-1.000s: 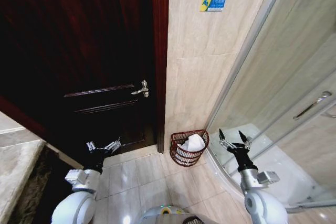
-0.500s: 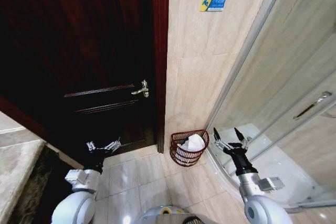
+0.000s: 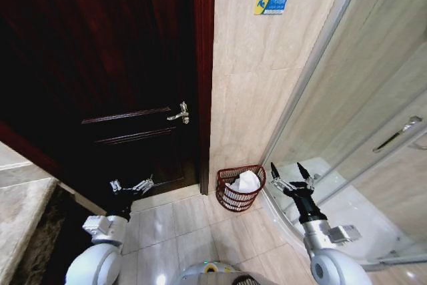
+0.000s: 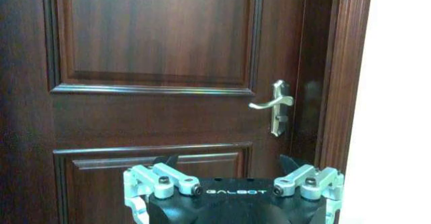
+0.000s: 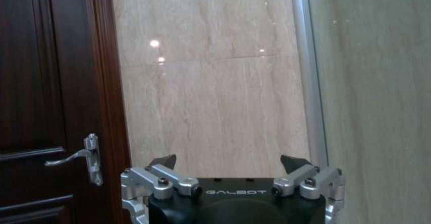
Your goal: Discard the used towel into the hamper.
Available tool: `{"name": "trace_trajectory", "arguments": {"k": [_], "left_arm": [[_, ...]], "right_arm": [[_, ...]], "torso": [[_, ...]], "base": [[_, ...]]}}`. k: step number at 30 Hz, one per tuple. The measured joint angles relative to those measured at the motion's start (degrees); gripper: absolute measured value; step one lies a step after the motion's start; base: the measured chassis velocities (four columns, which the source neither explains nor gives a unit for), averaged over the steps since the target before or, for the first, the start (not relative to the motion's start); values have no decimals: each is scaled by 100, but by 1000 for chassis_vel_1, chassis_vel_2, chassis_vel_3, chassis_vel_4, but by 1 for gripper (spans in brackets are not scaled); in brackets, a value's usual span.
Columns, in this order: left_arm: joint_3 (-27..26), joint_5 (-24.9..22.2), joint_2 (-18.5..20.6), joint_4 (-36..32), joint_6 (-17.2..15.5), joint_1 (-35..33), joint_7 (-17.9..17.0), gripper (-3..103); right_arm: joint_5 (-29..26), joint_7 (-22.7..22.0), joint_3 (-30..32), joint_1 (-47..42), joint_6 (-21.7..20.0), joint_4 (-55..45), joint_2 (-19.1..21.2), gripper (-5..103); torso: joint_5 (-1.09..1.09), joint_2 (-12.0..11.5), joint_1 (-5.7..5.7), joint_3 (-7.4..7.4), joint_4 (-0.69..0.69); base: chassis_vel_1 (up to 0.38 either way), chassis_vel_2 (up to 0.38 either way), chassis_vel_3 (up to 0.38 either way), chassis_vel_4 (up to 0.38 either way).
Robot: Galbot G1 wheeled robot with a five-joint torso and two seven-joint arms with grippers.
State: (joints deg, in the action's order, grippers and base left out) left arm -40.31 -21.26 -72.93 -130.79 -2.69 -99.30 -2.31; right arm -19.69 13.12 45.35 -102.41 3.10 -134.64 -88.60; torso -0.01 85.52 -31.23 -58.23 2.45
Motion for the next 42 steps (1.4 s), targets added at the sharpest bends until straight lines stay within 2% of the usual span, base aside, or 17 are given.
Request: {"name": "trace_trajectory", "arguments": {"k": [17, 42], "left_arm": [[0, 0, 0, 0, 0, 0, 0, 98], [0, 0, 0, 0, 0, 0, 0, 98]], "right_arm": [[-1, -1, 2, 7, -2, 17, 1, 100], [-1, -2, 3, 10, -1, 22, 2, 100]], "torso": [[0, 0, 0, 0, 0], [0, 0, 0, 0, 0]], "base": [[-20, -20, -24, -22], [-112, -112, -117, -114]]}}
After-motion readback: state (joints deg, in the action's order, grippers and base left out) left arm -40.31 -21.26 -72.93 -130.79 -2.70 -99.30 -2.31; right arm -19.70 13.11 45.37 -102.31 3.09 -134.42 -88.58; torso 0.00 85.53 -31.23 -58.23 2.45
